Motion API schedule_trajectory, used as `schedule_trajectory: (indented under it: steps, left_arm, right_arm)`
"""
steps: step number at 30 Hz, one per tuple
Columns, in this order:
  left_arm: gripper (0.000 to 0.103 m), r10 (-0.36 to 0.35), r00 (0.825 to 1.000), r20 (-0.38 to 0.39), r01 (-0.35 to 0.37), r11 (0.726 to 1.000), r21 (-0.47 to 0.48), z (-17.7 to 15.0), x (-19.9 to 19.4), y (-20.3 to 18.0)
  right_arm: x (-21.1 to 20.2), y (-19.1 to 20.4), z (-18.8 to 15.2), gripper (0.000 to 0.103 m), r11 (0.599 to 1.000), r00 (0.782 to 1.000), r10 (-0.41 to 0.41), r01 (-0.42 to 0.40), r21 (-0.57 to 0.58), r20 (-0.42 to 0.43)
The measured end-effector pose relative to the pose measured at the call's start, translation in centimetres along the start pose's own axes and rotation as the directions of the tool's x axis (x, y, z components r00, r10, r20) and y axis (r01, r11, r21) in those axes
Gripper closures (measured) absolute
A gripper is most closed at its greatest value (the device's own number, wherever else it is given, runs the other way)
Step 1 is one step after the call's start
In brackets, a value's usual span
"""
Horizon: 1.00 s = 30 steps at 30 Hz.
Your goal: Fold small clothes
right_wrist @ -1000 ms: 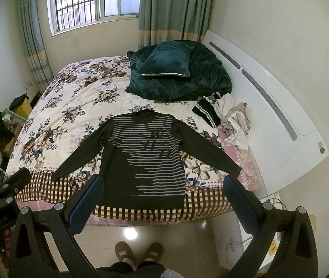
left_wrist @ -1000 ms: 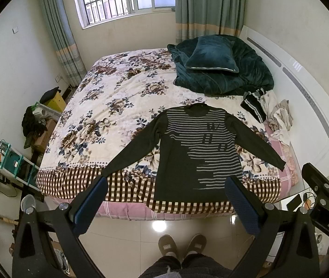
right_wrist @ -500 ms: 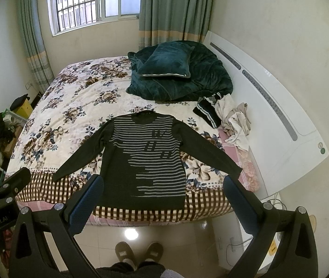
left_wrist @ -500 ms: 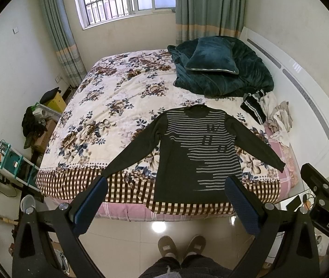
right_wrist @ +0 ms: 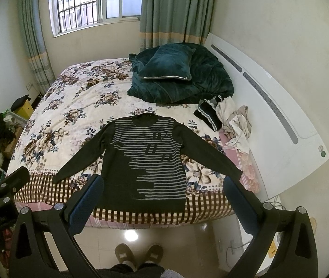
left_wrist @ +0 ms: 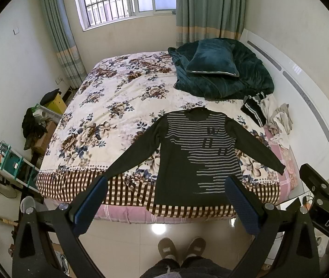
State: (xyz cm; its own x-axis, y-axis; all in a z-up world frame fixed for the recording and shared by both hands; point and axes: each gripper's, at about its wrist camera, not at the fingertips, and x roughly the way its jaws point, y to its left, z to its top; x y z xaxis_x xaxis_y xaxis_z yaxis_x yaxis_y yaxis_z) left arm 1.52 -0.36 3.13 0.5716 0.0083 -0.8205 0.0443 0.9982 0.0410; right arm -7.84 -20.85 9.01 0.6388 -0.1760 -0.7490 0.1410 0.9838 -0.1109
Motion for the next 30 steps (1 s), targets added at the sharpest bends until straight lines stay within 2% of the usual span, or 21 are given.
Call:
schedule_trajectory:
  steps: [10,11,13,16,19,23,27,30]
  left_arm:
    - [0.000,-0.009,1.000,0.002,0.009,1.000,0.002,0.7,1.0,0.5]
    - [0.000,-0.004,1.000,0.011,0.004,1.000,0.000,1.0,1.5,0.5]
    - [0.000,0.018,0.999,0.033,-0.018,1.000,-0.005,1.7,3.0,0.4]
    - [0.000,0.044,0.997,0.064,-0.044,0.999,-0.003,2.4,5.6,0.1]
    - [0.000,0.062,0.996,0.064,-0.064,0.998,0.027,3.3,10.1,-1.4]
    - [0.000,0.079,0.997,0.002,-0.079,0.995,0.060,4.9,16.8,-4.7]
    - [0.000,0.096,0.993,-0.072,-0.091,0.993,0.076,5.9,24.5,-8.8]
    - [0.000,0.121,0.981,-0.154,-0.109,0.991,0.083,6.3,31.0,-12.0]
  right_arm:
    - [0.1,-0.2,0.4,0.000,1.000,1.000,0.001,-0.001,0.003,-0.001]
    - [0.2,-0.2,0.2,0.000,1.000,1.000,0.000,0.000,0.004,0.000]
    - [0.2,0.4,2.0,0.000,1.000,1.000,0.000,0.000,0.022,-0.008]
    - [2.2,0.0,2.9,0.000,0.997,1.000,-0.009,0.011,0.076,-0.029]
    - [6.2,-1.8,2.8,0.000,0.986,0.998,-0.038,0.047,0.159,-0.059]
    - [13.4,-7.0,1.6,0.000,0.946,0.990,-0.087,0.118,0.302,-0.114]
    - [21.4,-14.4,-0.3,0.000,0.874,0.973,-0.120,0.197,0.444,-0.196]
    - [28.5,-21.3,-2.6,0.001,0.801,0.960,-0.113,0.241,0.548,-0.256]
